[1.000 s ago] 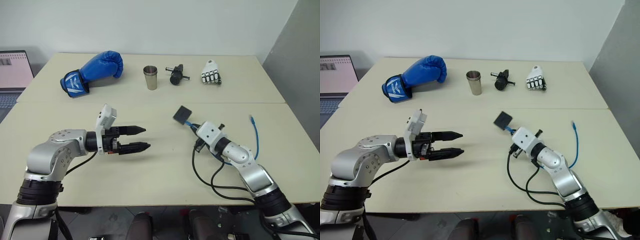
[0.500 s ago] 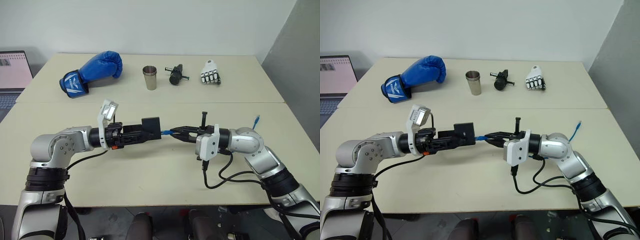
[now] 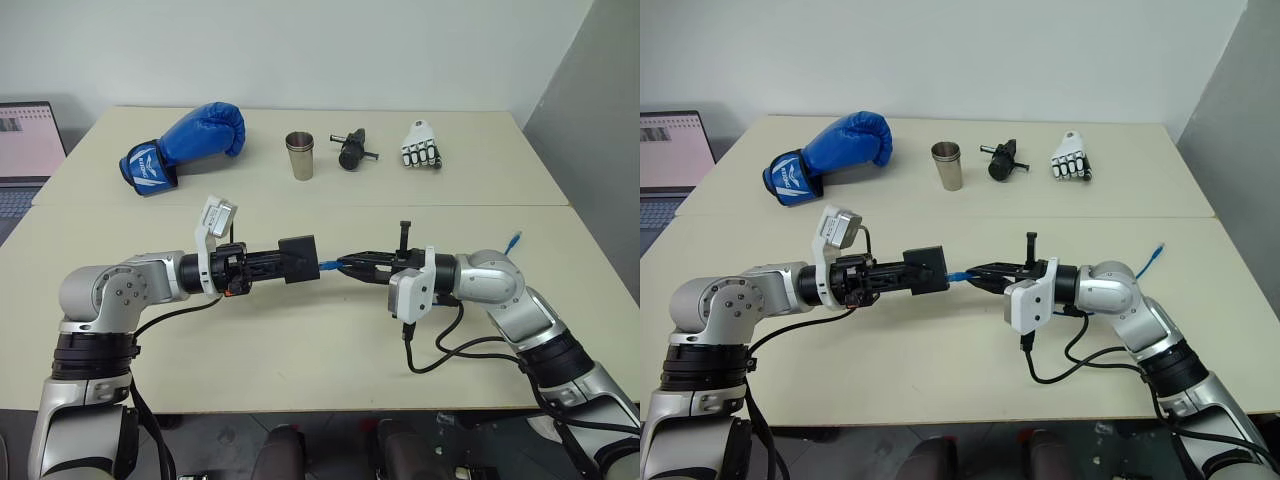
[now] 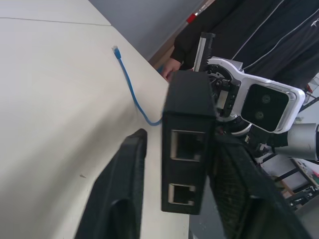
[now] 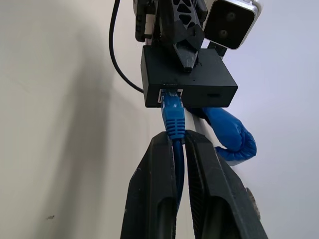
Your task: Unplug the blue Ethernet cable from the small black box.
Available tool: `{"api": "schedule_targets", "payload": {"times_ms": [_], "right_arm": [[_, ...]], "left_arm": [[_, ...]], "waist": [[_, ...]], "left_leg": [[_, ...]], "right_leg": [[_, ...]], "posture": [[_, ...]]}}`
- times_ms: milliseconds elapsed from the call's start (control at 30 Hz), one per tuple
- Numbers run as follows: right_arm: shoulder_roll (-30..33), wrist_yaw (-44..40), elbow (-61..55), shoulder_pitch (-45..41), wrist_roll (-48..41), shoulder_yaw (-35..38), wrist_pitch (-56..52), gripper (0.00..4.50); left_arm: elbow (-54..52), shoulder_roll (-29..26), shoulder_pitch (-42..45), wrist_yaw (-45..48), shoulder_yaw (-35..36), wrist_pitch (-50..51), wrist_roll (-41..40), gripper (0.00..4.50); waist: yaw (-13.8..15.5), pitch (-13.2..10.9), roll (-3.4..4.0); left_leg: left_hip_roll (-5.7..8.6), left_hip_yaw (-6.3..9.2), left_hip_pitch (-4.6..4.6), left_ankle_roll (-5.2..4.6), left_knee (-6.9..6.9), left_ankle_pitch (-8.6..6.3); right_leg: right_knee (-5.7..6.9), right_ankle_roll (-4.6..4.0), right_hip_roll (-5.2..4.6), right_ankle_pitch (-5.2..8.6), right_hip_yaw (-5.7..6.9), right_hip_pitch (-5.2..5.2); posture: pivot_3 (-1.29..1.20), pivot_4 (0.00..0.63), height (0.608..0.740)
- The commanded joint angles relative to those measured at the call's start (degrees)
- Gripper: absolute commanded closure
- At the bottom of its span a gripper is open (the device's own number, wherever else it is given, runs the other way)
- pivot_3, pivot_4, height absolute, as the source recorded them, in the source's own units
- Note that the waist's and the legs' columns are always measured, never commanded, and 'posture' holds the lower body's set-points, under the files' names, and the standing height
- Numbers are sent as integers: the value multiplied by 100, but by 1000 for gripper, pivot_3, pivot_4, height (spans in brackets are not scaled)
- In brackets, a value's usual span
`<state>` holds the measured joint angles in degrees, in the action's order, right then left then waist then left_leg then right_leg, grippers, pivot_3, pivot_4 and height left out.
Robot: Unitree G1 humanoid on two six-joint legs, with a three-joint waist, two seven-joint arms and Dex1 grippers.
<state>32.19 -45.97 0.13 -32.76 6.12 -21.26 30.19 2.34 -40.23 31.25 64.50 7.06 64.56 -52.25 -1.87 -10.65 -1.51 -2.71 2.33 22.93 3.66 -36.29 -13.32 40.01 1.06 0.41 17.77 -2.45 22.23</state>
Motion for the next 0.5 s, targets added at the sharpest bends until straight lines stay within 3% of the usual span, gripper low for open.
{"api": "schedule_targets", "payload": {"times_ms": [33,67,267,333,500], "right_arm": [[-35,93,-90,-158,45,209,165,4462],[-38,95,-80,-158,58,207,173,4462],[21,-42,-162,-96,64,145,170,4463],[56,-147,-264,-53,-43,134,90,3758],[231,-533,-731,122,-439,140,-371,2582]], "left_arm": [[-71,-10,96,1,154,8,-131,3512],[-64,-9,99,-1,140,-1,-131,3695],[-24,19,143,11,65,-51,-96,3719],[-2,11,165,59,6,-101,-44,3719],[30,-63,215,336,-249,-400,215,3719]], "waist": [[0,0,0],[0,0,0],[0,0,0],[1,0,0],[4,0,0]], "left_leg": [[0,0,0,0,0,0],[0,0,0,0,0,0],[0,0,0,0,0,0],[0,0,0,1,0,0],[1,0,0,1,-1,0]], "right_leg": [[0,0,0,0,0,0],[0,0,0,0,0,0],[0,0,0,0,0,0],[0,0,0,0,0,0],[0,0,-1,0,-1,0]], "posture": [[0,150,740],[0,150,740],[0,150,740],[0,150,740],[0,150,740]]}}
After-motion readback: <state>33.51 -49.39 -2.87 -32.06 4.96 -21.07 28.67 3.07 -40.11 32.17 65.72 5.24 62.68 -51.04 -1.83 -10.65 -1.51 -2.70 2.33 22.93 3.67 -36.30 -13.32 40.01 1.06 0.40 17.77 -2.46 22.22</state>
